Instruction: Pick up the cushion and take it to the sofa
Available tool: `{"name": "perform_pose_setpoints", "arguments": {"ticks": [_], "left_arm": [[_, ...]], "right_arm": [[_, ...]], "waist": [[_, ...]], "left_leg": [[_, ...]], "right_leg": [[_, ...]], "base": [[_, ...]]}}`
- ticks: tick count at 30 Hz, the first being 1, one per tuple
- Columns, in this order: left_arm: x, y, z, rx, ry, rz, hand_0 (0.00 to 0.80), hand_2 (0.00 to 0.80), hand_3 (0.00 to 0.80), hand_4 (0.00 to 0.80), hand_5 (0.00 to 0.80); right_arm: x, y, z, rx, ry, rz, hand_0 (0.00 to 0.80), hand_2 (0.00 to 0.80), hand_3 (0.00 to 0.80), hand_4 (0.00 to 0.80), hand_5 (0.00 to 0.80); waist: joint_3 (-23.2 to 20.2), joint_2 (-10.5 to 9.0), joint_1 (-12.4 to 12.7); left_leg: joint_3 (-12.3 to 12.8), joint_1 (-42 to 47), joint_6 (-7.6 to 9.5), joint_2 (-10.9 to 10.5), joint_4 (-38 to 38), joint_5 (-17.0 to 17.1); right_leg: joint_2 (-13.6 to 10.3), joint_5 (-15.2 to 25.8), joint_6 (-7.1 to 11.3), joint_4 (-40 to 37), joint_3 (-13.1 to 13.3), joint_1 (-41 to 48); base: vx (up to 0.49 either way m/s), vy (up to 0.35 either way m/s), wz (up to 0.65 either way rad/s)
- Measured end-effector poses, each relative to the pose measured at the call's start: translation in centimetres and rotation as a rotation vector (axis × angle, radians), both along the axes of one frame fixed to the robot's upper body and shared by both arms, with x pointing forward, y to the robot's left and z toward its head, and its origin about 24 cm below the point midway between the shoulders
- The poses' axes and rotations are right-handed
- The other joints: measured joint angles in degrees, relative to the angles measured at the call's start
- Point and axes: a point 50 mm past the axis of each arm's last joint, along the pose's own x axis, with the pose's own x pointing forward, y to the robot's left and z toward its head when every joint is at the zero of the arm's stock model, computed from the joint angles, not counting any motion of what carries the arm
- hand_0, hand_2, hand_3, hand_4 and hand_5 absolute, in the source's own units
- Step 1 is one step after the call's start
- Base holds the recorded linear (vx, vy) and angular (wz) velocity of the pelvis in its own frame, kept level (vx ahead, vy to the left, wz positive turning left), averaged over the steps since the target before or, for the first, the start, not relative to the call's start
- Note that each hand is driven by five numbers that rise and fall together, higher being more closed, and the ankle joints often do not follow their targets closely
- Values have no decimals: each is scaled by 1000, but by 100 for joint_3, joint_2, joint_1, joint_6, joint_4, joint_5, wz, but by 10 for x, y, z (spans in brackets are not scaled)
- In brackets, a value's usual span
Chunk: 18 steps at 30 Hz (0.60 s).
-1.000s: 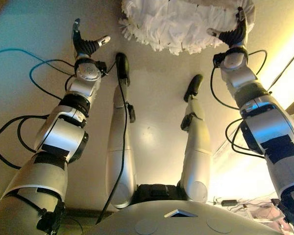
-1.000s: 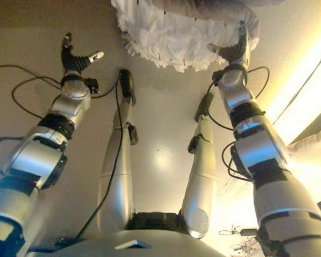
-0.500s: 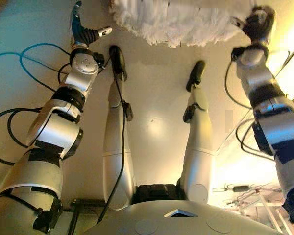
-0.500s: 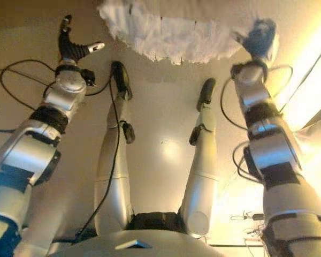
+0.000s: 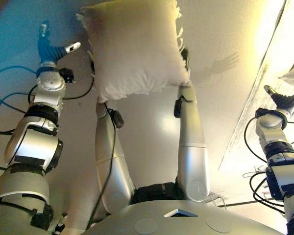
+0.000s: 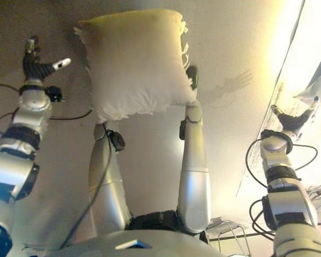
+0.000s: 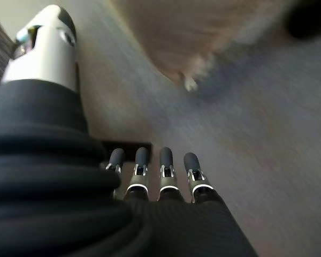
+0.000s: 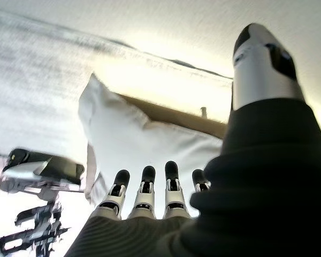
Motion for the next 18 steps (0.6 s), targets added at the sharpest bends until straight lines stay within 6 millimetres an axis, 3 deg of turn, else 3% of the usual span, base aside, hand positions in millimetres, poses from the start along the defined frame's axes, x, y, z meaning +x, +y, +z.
{"name": "perform_pose_setpoints", "arguments": {"ticks": [7,14,16,18], "left_arm": [[2,-6,-1,-10,3,-23,0,0,0,0,0],[1,-6,-9,-15,27,-45,0,0,0,0,0],[1,-4,-17,-88,92,-62,0,0,0,0,0],[-2,2,-43,-269,237,-65,0,0,0,0,0]], "right_arm": [[9,4,13,-26,-68,49,0,0,0,0,0],[13,7,12,-27,-37,100,0,0,0,0,0],[13,6,7,3,-1,139,0,0,0,0,0],[16,9,2,65,45,262,0,0,0,0,0]], "waist": [[10,211,89],[9,228,171],[9,228,178],[9,228,174]], "left_leg": [[5,15,-42,-5,-76,44],[-31,23,-34,-39,-57,51],[-41,23,-33,-40,-56,52],[-60,21,-34,-53,-30,52]], "right_leg": [[-6,-17,14,0,-4,-25],[-66,-88,23,172,-9,-52],[-66,-89,24,196,-9,-52],[-56,-113,14,254,-13,-62]], "base": [[0,0,0],[8,-9,8],[-4,-20,1],[-19,-33,0]]}}
